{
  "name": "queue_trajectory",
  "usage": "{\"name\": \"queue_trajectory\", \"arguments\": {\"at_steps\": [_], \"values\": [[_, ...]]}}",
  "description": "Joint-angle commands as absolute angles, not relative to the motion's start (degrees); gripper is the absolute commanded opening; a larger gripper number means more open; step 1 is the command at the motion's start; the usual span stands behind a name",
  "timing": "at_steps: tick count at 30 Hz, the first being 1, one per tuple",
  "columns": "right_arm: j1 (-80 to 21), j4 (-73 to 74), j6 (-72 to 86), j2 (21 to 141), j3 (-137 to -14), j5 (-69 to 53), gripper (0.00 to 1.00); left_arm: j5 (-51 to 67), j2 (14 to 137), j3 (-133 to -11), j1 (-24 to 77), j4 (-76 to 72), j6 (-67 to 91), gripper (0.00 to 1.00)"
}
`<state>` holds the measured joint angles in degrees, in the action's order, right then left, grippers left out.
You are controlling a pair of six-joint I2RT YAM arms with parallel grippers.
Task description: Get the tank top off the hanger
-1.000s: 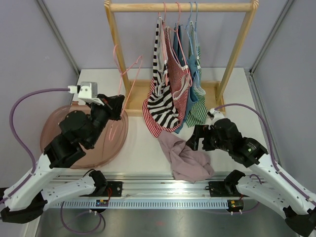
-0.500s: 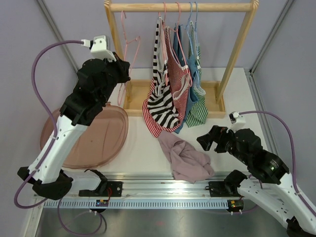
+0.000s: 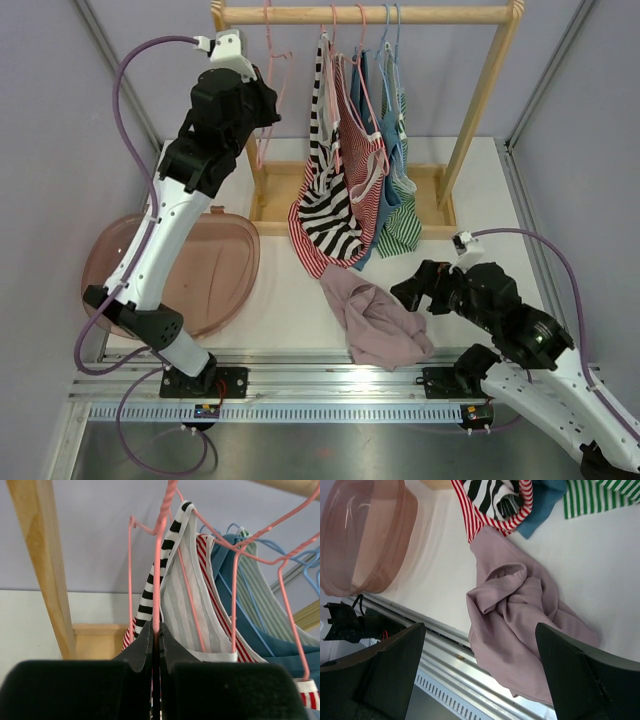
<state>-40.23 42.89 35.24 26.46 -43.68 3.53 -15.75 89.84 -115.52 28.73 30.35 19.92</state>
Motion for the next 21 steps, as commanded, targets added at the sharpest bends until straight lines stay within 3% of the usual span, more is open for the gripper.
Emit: {"name": "queue_trajectory", "arguments": {"at_steps": [1, 4, 6, 7, 8, 10, 13, 21], "values": [[-40.08, 37.72, 36.12, 30.83, -41.05, -2.89, 1.00, -12.93, 91.57, -119.35, 28.13, 30.05, 20.04, 0.00], [-39.99, 34.82, 37.61, 35.40, -38.42, -4.48, 0.99, -12.04, 92.11, -119.62, 27.69, 30.76, 20.39, 0.00], [-40.08, 33.84, 38.40, 37.96, -37.44, -3.52, 0.99, -11.95, 92.02, -119.27, 27.60, 31.20, 20.57, 0.06], [-39.99, 34.01, 38.58, 40.58, -37.53, -2.65, 1.00, -11.61, 91.76, -119.01, 27.60, 31.46, 20.57, 0.18], [-40.25, 34.54, 38.58, 41.91, -38.05, -1.42, 0.99, -11.51, 90.80, -118.39, 27.60, 31.29, 20.57, 0.36], [-41.47, 36.38, 38.58, 45.33, -39.11, 3.67, 1.00, -11.51, 89.22, -115.94, 27.60, 30.85, 20.65, 0.49], [-43.24, 37.97, 38.85, 49.20, -40.95, 8.34, 0.99, -11.08, 85.26, -112.16, 27.60, 30.67, 21.01, 0.99], [-50.79, 35.52, 41.83, 60.28, -40.26, 13.27, 0.99, -11.69, 71.65, -101.08, 27.69, 34.01, 23.29, 0.99]]}}
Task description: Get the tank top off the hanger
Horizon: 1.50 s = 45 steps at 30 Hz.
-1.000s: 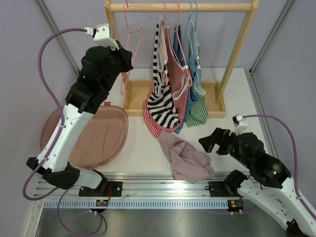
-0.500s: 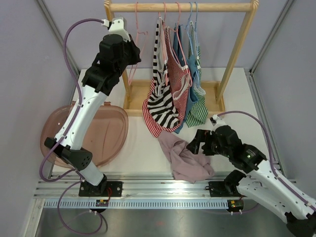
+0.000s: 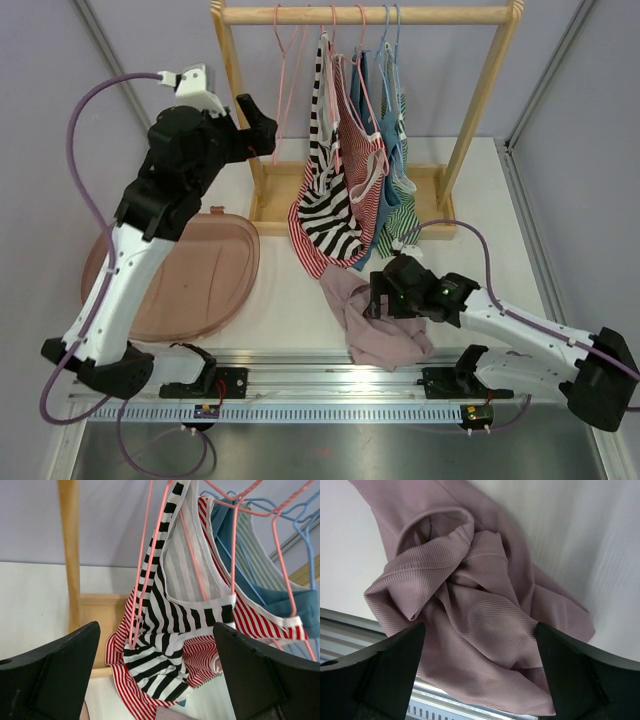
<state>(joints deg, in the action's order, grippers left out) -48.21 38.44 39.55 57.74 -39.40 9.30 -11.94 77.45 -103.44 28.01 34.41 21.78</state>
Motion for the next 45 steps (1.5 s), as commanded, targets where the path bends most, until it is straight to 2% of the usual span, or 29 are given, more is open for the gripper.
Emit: {"name": "queue_trajectory", "arguments": {"at_steps": [1, 9, 11, 14, 15, 17, 18, 19, 25, 30, 38, 45], "values": [[-51.58, 34.55, 42.18, 62.47, -39.82, 13.10, 1.00, -12.04, 68.93, -100.03, 27.69, 35.41, 23.38, 0.99], [-54.93, 25.49, 44.03, 73.90, -36.13, 12.48, 0.99, -13.01, 56.26, -91.68, 27.69, 43.93, 20.66, 0.99], [-55.02, 24.09, 44.12, 75.58, -35.60, 12.92, 0.92, -13.71, 52.14, -89.22, 27.69, 44.73, 20.13, 0.99], [-55.28, 23.12, 43.25, 78.66, -36.03, 12.40, 0.59, -13.98, 45.91, -82.46, 27.69, 44.04, 19.43, 0.99], [-55.37, 23.03, 42.98, 79.27, -36.38, 12.04, 0.39, -13.63, 44.31, -78.18, 27.69, 42.82, 18.73, 0.99], [-55.55, 22.94, 41.93, 78.67, -37.35, 10.91, 0.25, -13.10, 39.14, -73.42, 27.69, 41.32, 17.59, 0.99], [-55.46, 23.29, 41.66, 77.53, -38.31, 10.99, 0.08, -12.83, 37.28, -69.21, 27.69, 40.00, 17.23, 0.99], [-55.55, 23.81, 41.31, 76.56, -38.93, 10.90, 0.01, -12.83, 35.87, -67.08, 27.69, 39.56, 16.97, 0.99], [-55.55, 25.76, 38.32, 67.69, -45.51, 7.31, 0.00, -14.85, 23.83, -55.65, 27.69, 36.83, 16.96, 0.99], [-55.55, 20.13, 39.20, 65.74, -54.02, -2.45, 0.00, -19.32, 19.25, -54.84, 27.69, 39.28, 18.81, 0.99], [-57.65, 17.22, 36.75, 78.10, -72.40, -11.77, 0.00, -31.90, 11.00, -50.54, 27.51, 38.50, 21.70, 0.99], [-61.34, 23.72, 30.77, 91.92, -99.43, -11.25, 0.00, -36.99, 6.25, -49.13, 25.23, 40.08, 24.08, 0.99]]}}
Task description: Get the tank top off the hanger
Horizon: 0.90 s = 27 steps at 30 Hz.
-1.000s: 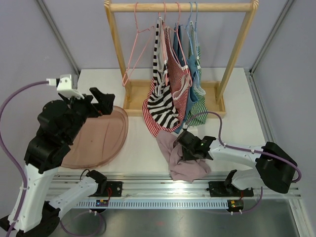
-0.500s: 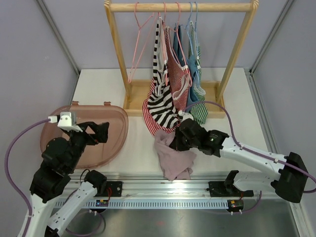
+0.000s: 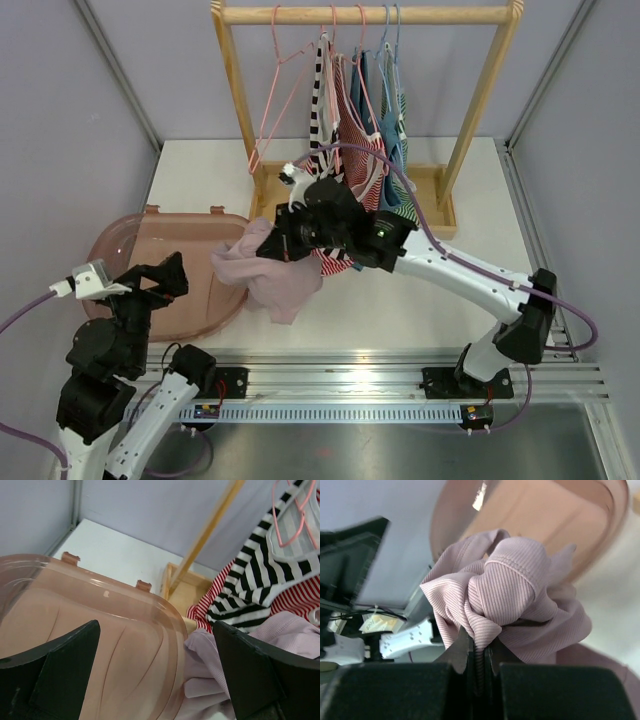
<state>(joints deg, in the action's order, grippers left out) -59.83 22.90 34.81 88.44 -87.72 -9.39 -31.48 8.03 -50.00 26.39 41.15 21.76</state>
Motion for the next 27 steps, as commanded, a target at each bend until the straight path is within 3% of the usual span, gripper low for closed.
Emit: {"name": "queue_trajectory", "arguments": {"at_steps": [1, 12, 17, 20, 21, 23, 24, 25, 27], "values": [[-61.43, 25.38, 29.46, 93.41, -102.28, -10.99, 0.00, -37.35, 5.54, -48.96, 24.88, 39.99, 24.43, 0.99], [-61.52, 34.72, 22.24, 117.50, -142.69, -10.46, 0.00, -39.46, 0.79, -47.72, 19.17, 39.99, 26.54, 0.99], [-61.52, 31.38, 21.62, 124.61, -149.59, -10.46, 0.00, -38.76, 0.61, -47.55, 17.84, 39.99, 26.46, 0.99], [-61.44, 29.62, 21.01, 127.08, -148.19, -9.49, 0.13, -39.20, 0.44, -47.55, 17.58, 40.25, 26.81, 0.99], [-61.44, 29.53, 20.92, 127.61, -148.01, -9.41, 0.23, -39.72, 0.44, -47.55, 17.58, 40.43, 26.98, 0.99], [-61.44, 29.27, 20.13, 129.11, -147.31, -9.40, 0.33, -40.77, 0.35, -47.72, 17.49, 41.13, 27.77, 0.99], [-61.44, 29.35, 19.87, 129.37, -147.30, -9.32, 0.46, -41.04, 0.44, -47.64, 17.49, 41.13, 27.95, 0.99], [-61.44, 29.79, 19.52, 129.64, -147.30, -8.79, 0.69, -41.22, 0.35, -47.64, 17.49, 41.22, 28.30, 0.99], [-61.44, 30.14, 18.99, 129.73, -147.30, -8.18, 0.86, -41.48, 0.44, -47.55, 17.40, 41.22, 28.39, 0.99]]}}
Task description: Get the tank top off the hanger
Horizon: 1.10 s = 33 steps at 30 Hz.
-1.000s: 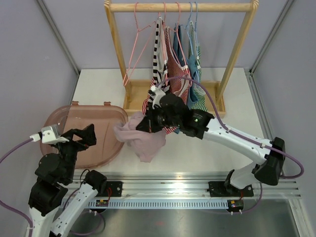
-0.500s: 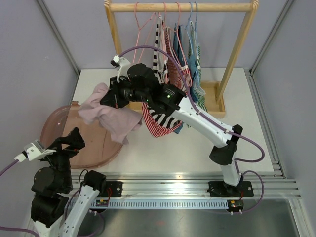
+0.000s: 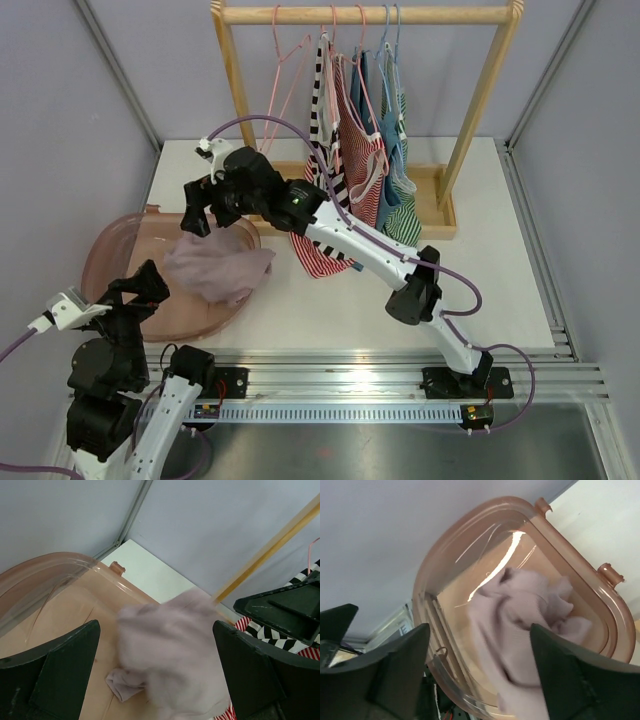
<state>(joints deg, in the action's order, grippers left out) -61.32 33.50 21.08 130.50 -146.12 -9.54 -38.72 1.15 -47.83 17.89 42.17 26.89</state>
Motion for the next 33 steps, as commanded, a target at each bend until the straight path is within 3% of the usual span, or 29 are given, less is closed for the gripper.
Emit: {"name": "queue_trajectory", "arguments": {"at_steps": [1, 9, 11, 17, 24, 28, 31, 33], "values": [[-61.44, 30.58, 18.72, 129.20, -147.39, -8.17, 0.91, -41.57, 0.44, -47.46, 17.40, 41.22, 28.30, 0.99], [-61.52, 35.15, 16.00, 121.74, -143.89, -3.18, 0.95, -41.57, 0.44, -47.29, 17.31, 41.13, 28.56, 0.99], [-61.52, 35.33, 15.73, 117.09, -138.03, -0.63, 1.00, -41.49, 0.53, -47.11, 17.31, 41.04, 29.09, 0.99], [-61.44, 29.01, 13.27, 100.65, -116.24, 12.29, 0.99, -37.72, 2.63, -46.76, 17.23, 39.55, 29.09, 0.99], [-61.26, 34.97, 10.20, 90.54, -111.45, 27.13, 0.99, -30.95, 8.07, -47.02, 17.23, 38.06, 25.93, 0.99], [-59.51, 39.28, 9.58, 87.63, -113.72, 31.37, 0.95, -26.02, 12.74, -47.20, 17.23, 37.27, 24.08, 0.99], [-54.60, 41.65, 9.49, 88.24, -117.41, 29.10, 0.88, -23.12, 16.16, -47.55, 17.23, 37.35, 23.20, 0.99], [-50.48, 43.32, 9.23, 89.73, -121.71, 26.03, 0.77, -21.27, 17.66, -47.81, 17.14, 37.53, 22.68, 0.99]]}}
